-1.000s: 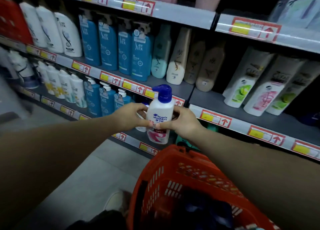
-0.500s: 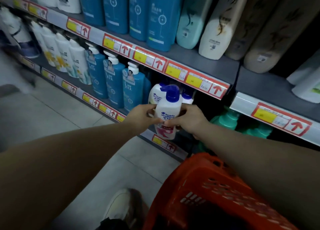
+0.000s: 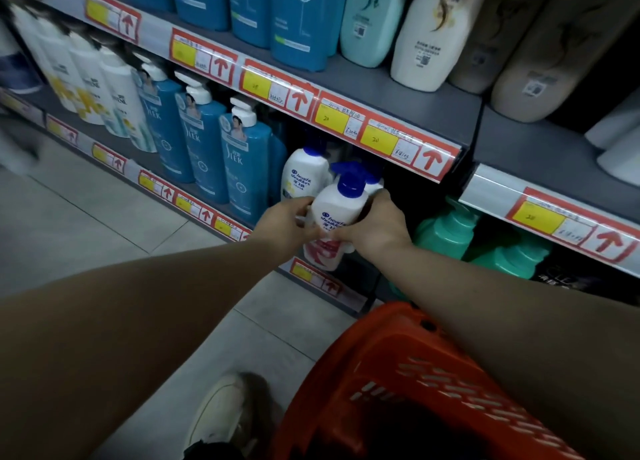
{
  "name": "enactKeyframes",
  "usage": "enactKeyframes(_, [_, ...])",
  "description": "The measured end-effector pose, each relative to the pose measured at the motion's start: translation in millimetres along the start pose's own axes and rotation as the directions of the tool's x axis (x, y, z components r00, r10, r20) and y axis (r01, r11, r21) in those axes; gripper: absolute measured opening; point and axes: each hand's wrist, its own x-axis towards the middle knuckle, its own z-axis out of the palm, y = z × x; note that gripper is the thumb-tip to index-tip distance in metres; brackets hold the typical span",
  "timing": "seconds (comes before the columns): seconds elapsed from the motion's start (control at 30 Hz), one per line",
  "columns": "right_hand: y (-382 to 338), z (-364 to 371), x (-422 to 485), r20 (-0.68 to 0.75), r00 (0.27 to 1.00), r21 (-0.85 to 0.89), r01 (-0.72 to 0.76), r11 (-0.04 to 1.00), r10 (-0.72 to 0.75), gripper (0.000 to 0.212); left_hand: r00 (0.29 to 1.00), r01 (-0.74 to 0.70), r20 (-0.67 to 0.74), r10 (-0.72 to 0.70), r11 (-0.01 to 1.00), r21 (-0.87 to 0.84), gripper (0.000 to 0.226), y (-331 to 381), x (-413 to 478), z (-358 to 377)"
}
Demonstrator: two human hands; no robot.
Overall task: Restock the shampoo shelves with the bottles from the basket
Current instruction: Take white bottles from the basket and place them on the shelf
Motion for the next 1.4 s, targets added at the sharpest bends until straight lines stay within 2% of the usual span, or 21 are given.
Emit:
enactKeyframes(0.13, [1.2, -3.0, 1.4, 0.002, 0.996, 0.033, -0.094, 0.995, 0.094, 0.085, 1.0, 0.014, 0.001, -0.014, 0.999, 0.034, 0.051, 3.3, 5.8, 10.5])
enactKeyframes(0.27, [3.7, -2.0, 5.6, 0.003, 0.996, 0.062, -0.089, 0.994, 0.089, 0.081, 0.997, 0.017, -0.079, -0.011, 0.997, 0.08, 0.056, 3.4, 9.4, 20.4])
enactKeyframes(0.37, [4.9, -3.9, 10.3, 0.018, 0.993, 0.079, -0.114, 0.99, 0.113, 0.086, 0.997, -0.014, -0.078, 0.022, 0.995, 0.095, 0.057, 4.0, 9.3, 23.6])
enactKeyframes(0.43, [4.9, -3.3, 13.6, 0.044, 0.988, 0.105, -0.155, 0.982, 0.151, 0.1, 0.997, -0.024, -0.067, 0.03, 0.996, 0.081, 0.056, 2.2, 8.5, 24.6])
enactKeyframes(0.5, [3.5, -0.7, 14.1, 0.094, 0.983, 0.14, -0.172, 0.975, 0.16, 0.124, 0.999, -0.006, -0.037, 0.006, 1.0, 0.007, 0.056, -1.1, 7.5, 26.5])
enactKeyframes(0.53, [4.9, 0.8, 15.4, 0.138, 0.979, 0.175, -0.176, 0.969, 0.153, 0.13, 1.0, 0.013, -0.016, -0.014, 0.999, -0.047, 0.055, -1.1, 6.8, 27.9])
enactKeyframes(0.57, [7.6, 2.2, 17.7, 0.187, 0.972, 0.228, -0.182, 0.956, 0.141, 0.125, 1.0, 0.018, 0.002, -0.018, 0.997, -0.078, 0.053, -1.7, 6.0, 30.3])
enactKeyframes(0.63, [11.6, 2.1, 19.7, 0.267, 0.956, 0.34, -0.21, 0.917, 0.12, 0.1, 1.0, 0.005, 0.018, -0.004, 0.997, -0.079, 0.056, -3.6, 6.9, 35.1])
enactKeyframes(0.7, [14.3, 0.7, 21.7, 0.296, 0.951, 0.396, -0.211, 0.894, 0.093, 0.091, 1.0, 0.007, 0.029, -0.005, 0.997, -0.082, 0.062, -3.6, 8.7, 36.2])
enactKeyframes(0.97, [26.8, 2.9, 41.7, 0.241, 0.97, 0.436, -0.143, 0.888, 0.038, 0.093, 1.0, 0.016, -0.004, -0.016, 0.995, -0.102, 0.062, -5.2, 25.6, 46.4])
enactKeyframes(1.17, [29.6, 3.4, 41.9, 0.242, 0.97, 0.405, -0.138, 0.904, 0.04, 0.095, 1.0, 0.029, 0.004, -0.029, 0.998, -0.065, 0.064, -7.4, 26.8, 45.2])
enactKeyframes(1.27, [25.1, -3.5, 31.9, 0.278, 0.956, 0.331, -0.183, 0.926, 0.09, 0.107, 0.998, 0.067, 0.012, -0.067, 0.998, -0.022, 0.062, -5.5, 21.3, 42.8])
enactKeyframes(1.33, [20.3, -13.8, 22.4, 0.298, 0.944, 0.266, -0.224, 0.937, 0.141, 0.101, 0.995, 0.087, 0.04, -0.089, 0.995, 0.056, 0.061, 1.3, 16.3, 37.2])
enactKeyframes(1.4, [15.2, -27.3, 11.4, 0.291, 0.936, 0.216, -0.265, 0.94, 0.197, 0.089, 0.99, 0.117, 0.063, -0.13, 0.977, 0.179, 0.047, 14.1, 10.6, 28.0])
